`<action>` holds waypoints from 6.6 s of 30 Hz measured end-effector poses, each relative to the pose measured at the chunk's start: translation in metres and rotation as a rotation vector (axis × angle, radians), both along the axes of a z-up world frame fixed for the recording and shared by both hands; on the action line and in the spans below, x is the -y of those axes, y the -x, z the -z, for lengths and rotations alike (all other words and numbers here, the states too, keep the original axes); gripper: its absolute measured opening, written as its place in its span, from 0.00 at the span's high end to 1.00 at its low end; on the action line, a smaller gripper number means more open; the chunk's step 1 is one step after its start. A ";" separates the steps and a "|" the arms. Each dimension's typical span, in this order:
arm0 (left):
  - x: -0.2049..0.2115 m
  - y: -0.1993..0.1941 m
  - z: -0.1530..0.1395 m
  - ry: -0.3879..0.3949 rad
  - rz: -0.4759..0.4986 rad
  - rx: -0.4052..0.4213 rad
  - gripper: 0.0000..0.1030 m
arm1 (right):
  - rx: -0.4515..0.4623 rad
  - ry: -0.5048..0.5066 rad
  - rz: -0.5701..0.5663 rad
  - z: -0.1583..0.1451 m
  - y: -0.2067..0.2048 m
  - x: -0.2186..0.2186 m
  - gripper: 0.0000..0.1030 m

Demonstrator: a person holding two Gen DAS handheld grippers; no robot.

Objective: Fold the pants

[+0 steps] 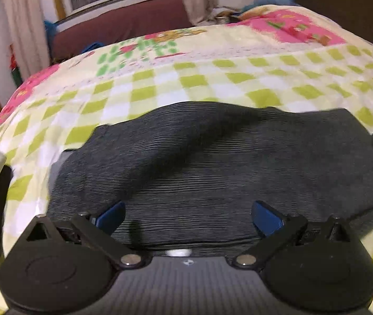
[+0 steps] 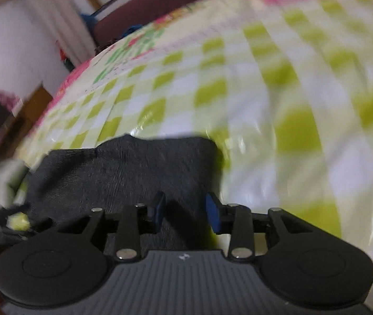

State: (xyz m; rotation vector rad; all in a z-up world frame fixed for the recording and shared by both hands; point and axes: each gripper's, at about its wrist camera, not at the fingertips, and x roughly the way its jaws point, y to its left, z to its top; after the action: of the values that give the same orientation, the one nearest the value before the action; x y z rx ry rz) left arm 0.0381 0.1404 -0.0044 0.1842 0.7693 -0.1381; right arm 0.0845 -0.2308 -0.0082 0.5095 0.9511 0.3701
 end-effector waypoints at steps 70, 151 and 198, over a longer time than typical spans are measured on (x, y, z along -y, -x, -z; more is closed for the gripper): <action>-0.018 -0.036 0.009 0.313 -0.216 0.013 0.00 | 0.010 0.139 -0.055 -0.070 -0.042 -0.205 0.88; 0.017 -0.038 0.002 0.203 -0.113 0.009 0.34 | 0.121 0.160 -0.227 0.005 -0.110 -0.214 0.99; 0.090 0.066 -0.022 0.019 -0.054 0.061 0.04 | 0.252 0.285 -0.011 -0.022 0.109 -0.123 0.79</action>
State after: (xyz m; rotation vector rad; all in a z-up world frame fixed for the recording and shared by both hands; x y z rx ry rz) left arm -0.0275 0.0503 0.0176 0.1487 0.7111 -0.0887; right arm -0.0245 -0.1081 0.0142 0.1918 0.7468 0.2942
